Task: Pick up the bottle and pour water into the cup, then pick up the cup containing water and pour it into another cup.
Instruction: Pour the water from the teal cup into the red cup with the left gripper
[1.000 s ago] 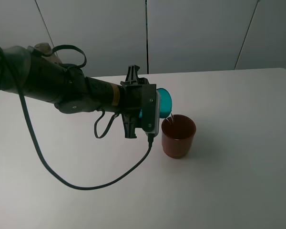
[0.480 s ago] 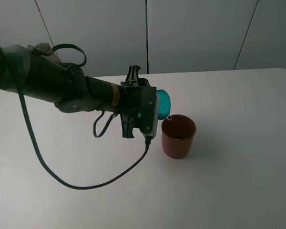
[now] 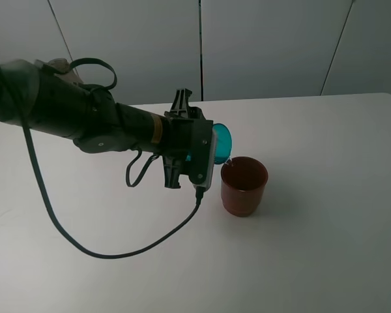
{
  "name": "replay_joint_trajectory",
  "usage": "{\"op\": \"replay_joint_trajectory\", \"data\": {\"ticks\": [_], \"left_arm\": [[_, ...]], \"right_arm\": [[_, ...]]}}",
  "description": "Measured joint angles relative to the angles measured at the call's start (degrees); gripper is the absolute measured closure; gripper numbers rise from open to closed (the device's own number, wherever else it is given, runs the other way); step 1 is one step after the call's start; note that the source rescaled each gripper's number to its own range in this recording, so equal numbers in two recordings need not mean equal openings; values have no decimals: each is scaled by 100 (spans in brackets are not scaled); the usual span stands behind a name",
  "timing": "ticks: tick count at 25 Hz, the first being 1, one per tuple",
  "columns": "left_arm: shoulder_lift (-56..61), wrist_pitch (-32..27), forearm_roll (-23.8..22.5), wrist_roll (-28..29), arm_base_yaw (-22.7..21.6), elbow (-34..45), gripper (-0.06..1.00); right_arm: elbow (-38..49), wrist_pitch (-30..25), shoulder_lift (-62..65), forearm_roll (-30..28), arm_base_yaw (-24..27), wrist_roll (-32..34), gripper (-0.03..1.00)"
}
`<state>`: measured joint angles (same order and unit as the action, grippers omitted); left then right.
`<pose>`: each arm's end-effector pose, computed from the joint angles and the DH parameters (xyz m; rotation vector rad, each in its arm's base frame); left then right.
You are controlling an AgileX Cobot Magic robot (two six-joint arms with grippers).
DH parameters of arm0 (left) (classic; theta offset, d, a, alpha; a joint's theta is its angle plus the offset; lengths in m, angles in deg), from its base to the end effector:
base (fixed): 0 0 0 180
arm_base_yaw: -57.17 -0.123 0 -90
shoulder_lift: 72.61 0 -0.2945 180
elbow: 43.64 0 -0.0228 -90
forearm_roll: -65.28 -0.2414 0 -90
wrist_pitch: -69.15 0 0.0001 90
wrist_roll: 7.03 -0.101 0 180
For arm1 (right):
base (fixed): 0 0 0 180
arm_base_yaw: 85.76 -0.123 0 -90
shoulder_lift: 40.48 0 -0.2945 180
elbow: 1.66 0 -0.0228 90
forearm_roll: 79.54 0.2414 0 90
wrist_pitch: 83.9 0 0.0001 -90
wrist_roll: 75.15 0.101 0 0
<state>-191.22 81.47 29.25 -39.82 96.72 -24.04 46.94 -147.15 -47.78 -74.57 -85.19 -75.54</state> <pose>0.2985 -0.2629 0.1547 1.8441 1.2617 0.1319 -0.0170 0.0080 0.2656 -0.0034 2.0777 0.0941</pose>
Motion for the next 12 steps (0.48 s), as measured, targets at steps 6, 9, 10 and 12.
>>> {"op": "replay_joint_trajectory", "data": {"ticks": [6, 9, 10, 12], "left_arm": [[150, -99, -12, -143, 0, 0, 88], [174, -121, -12, -178, 0, 0, 88], [174, -132, -12, -185, 0, 0, 88], [174, -132, -24, -254, 0, 0, 88]], "right_arm": [[0, 0, 0, 0, 0, 0, 76], [0, 0, 0, 0, 0, 39, 76], [0, 0, 0, 0, 0, 39, 76], [0, 0, 0, 0, 0, 39, 76]]}}
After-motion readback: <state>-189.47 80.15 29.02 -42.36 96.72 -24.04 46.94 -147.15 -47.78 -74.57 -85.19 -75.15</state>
